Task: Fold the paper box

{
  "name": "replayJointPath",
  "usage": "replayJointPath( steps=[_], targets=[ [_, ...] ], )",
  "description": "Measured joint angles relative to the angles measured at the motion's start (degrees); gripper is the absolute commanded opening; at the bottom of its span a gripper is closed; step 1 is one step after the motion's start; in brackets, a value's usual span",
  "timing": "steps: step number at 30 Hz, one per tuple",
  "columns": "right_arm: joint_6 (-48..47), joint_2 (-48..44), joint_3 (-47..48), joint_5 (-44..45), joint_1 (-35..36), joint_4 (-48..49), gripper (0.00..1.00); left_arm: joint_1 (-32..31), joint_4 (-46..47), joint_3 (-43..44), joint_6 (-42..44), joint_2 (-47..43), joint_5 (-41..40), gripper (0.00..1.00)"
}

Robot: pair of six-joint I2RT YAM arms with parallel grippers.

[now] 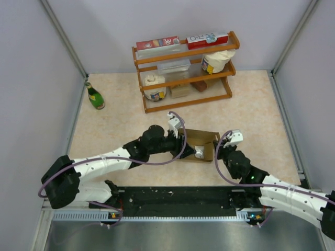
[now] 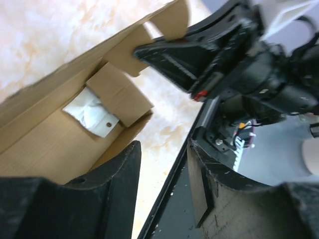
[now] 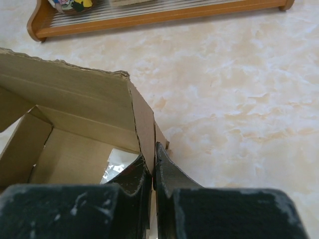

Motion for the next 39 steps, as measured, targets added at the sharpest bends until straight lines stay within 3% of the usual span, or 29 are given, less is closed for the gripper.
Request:
replayJointPath(
  steps=[11,15,23,34,39],
  targets=[
    [-0.5,-1.42,2.99,2.91,0.15,-5.64,0.0,0.0,-1.99,6.62,4.92,-5.22,7.58,0.49],
    [-0.81,-1.27,2.99,3.43,0.22,-6.6,0.0,0.0,-5.11,6.47,7.82,-8.31,3.41,0.64],
    [-0.87,-0.17,2.99,3.78,0.24,-6.6,0.0,0.0,-13.97,6.49,16.39,-7.96,-9.27,0.76],
    [-0.87,-0.07,2.99,3.78,0.24,-6.62,0.0,0.59,-16.85,6.49,21.29,-0.72,-21.66,0.79],
    [-0.87,-0.04,2.99,3.76,0.24,-6.62,0.0,1.86,-14.78,6.51,21.51,1.81,-22.27,0.72]
  ],
)
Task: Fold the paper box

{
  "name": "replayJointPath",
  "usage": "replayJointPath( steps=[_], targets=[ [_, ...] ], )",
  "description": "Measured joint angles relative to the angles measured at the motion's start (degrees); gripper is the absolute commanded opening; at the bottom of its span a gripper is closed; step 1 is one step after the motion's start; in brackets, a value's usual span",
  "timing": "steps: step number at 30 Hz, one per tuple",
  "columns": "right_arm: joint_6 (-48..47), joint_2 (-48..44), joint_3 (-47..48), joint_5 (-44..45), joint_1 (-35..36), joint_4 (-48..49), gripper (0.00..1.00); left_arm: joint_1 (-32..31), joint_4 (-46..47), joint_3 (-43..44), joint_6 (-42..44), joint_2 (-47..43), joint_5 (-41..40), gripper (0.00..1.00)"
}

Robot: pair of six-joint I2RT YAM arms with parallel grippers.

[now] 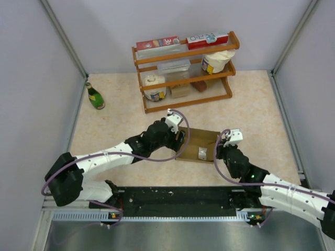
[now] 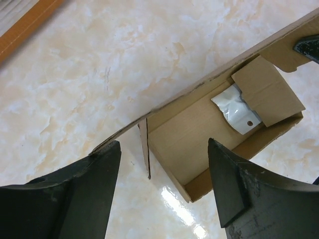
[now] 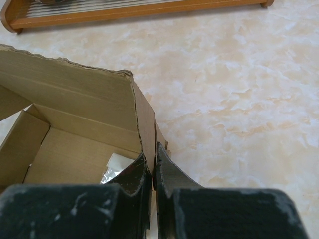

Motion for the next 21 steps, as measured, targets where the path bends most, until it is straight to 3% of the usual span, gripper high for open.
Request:
replayJointPath(
  steps=[13,21],
  targets=[
    [0.0,0.44,0.0,0.85,0.0,-0.07,0.0,0.52,2.45,1.36,-2.12,3.56,4.76,0.29],
    [0.0,1.11,0.0,1.62,0.0,0.11,0.0,0.72,1.62,1.6,-2.43,4.17,5.22,0.28]
  ],
)
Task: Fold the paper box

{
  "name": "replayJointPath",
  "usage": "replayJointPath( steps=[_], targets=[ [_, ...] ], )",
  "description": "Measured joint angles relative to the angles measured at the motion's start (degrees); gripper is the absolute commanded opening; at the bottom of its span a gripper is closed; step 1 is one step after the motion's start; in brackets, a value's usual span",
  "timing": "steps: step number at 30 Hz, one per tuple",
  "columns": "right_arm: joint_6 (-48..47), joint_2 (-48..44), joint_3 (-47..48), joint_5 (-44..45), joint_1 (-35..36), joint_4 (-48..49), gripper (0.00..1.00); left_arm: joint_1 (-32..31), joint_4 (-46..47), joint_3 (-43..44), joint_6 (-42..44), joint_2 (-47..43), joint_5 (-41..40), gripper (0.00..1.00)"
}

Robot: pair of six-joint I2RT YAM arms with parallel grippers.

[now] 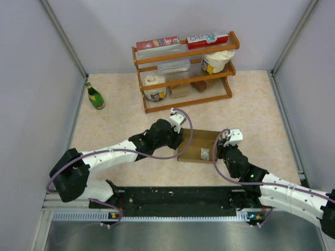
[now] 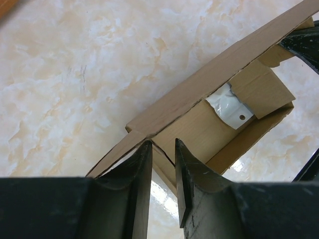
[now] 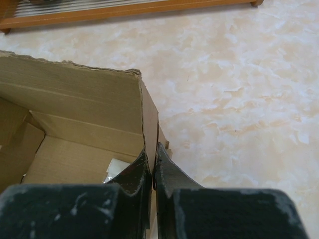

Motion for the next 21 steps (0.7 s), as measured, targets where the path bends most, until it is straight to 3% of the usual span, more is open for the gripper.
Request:
replayJointPath(
  steps=[21],
  targets=[
    [0.39,0.2,-2.54,-0.17,-0.02,4.74,0.0,0.22,2.12,-2.36,-3.06,0.26,-0.04,0.19]
  ],
)
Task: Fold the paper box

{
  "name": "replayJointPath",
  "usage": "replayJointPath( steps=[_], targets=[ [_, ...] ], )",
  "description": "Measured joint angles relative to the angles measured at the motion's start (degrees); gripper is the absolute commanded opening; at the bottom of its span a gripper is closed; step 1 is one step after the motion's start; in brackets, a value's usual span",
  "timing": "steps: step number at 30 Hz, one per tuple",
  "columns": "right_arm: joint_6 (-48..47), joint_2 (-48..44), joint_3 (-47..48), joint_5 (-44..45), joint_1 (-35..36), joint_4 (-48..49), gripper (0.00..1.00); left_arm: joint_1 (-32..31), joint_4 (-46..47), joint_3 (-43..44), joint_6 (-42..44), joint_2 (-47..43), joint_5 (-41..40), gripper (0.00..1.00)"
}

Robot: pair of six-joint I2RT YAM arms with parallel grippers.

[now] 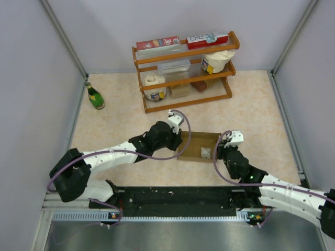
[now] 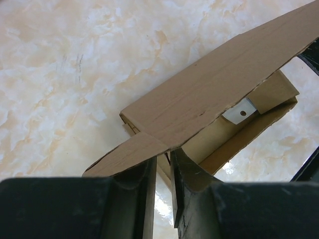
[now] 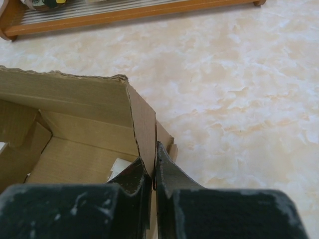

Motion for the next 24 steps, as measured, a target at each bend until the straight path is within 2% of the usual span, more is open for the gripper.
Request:
replayJointPath(
  steps=[5,8,14,18,20,24],
  targets=[
    [1.22,-0.11,-0.72,-0.35,0.0,0.33,0.0,0.02,1.33,-1.36,-0.83,0.0,0.26,0.17],
    [1.79,-0.35,-0.76,-0.44,0.02,0.07,0.05,0.02,1.86,-2.14,-1.25,0.0,0.48,0.15],
    [4.02,-1.73,-0.76,-2.25,0.42,-3.63,0.25,0.0,2.43,-3.21,-1.57,0.0,1.36,0.14],
    [5.64,-4.92,-0.76,-4.24,0.92,-6.8,0.43,0.0,3.02,-3.5,-1.73,0.0,1.55,0.13],
    [6.14,-6.97,-0.7,-5.09,1.07,-8.68,0.48,-0.02,3.17,-3.52,-1.79,0.0,1.75,0.13],
    [6.67,-11.67,0.04,-6.45,1.22,-13.29,0.5,-0.11,3.52,-3.52,-2.1,0.0,2.08,0.12]
  ],
)
